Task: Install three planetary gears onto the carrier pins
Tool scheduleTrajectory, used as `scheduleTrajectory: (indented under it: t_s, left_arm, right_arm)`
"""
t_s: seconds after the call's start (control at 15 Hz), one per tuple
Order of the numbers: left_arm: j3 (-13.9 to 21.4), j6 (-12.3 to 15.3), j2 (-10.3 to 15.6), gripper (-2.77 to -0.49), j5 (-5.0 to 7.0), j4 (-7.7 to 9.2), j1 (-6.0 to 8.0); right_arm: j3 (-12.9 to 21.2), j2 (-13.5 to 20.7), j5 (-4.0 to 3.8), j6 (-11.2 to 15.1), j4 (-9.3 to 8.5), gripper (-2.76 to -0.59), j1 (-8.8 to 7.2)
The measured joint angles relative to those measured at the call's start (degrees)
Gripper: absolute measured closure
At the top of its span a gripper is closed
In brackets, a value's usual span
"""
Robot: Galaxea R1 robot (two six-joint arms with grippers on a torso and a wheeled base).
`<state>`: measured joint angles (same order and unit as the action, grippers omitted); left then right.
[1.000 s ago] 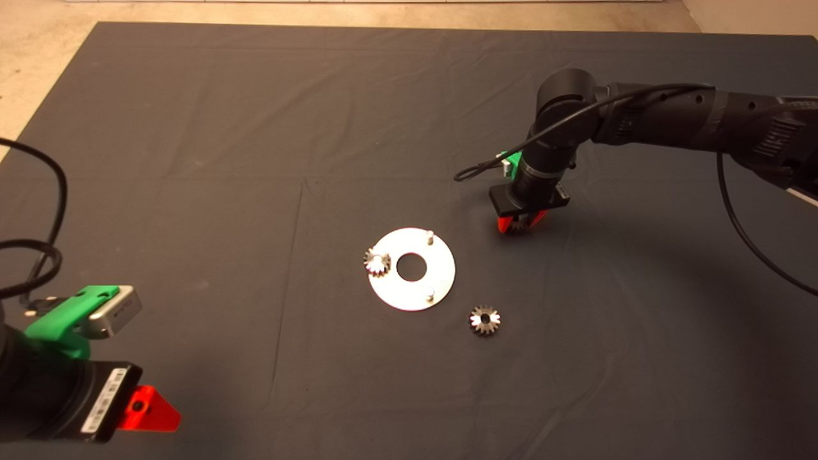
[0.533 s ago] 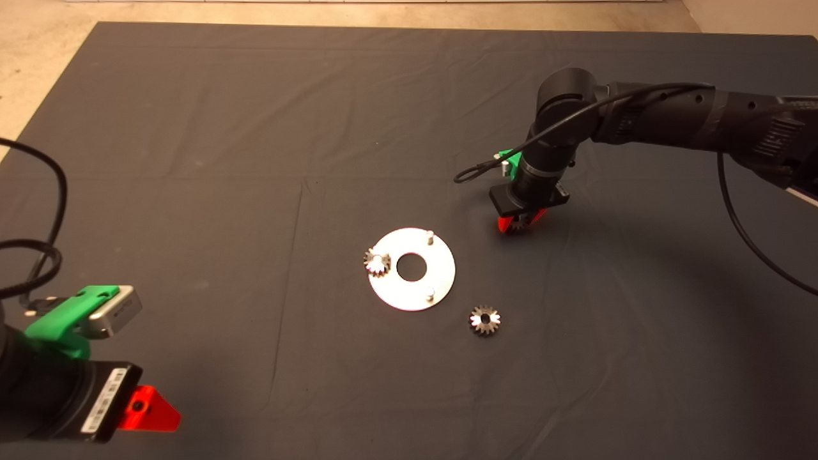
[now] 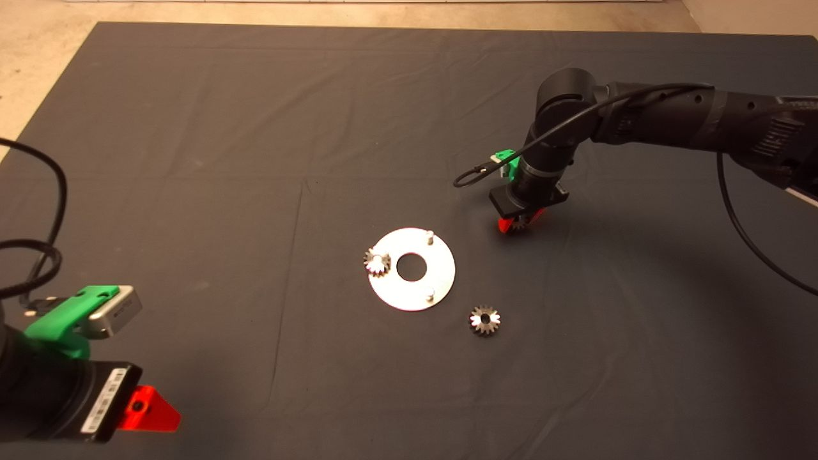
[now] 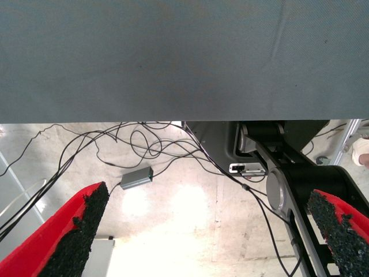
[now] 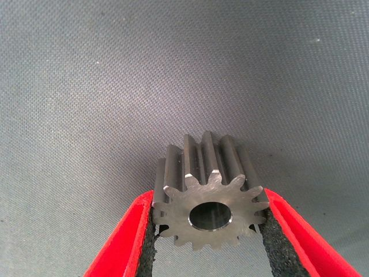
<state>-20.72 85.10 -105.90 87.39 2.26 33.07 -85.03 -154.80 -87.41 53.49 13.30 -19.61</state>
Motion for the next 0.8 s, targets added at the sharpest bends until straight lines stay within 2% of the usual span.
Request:
scheduleTrajectory:
  t_s: [0.2, 0.8]
  left_arm:
    - [0.0, 0.0, 0.0, -2.51, 0.00, 0.00, 0.00]
    - [0.0, 0.0, 0.0, -2.51, 0.00, 0.00, 0.00]
  right_arm:
    - [0.0, 0.0, 0.39, -0.1, 0.01, -1.15, 0.02]
    - [-0.9, 0.0, 0.61, -0.1, -0.05, -1.08, -0.01]
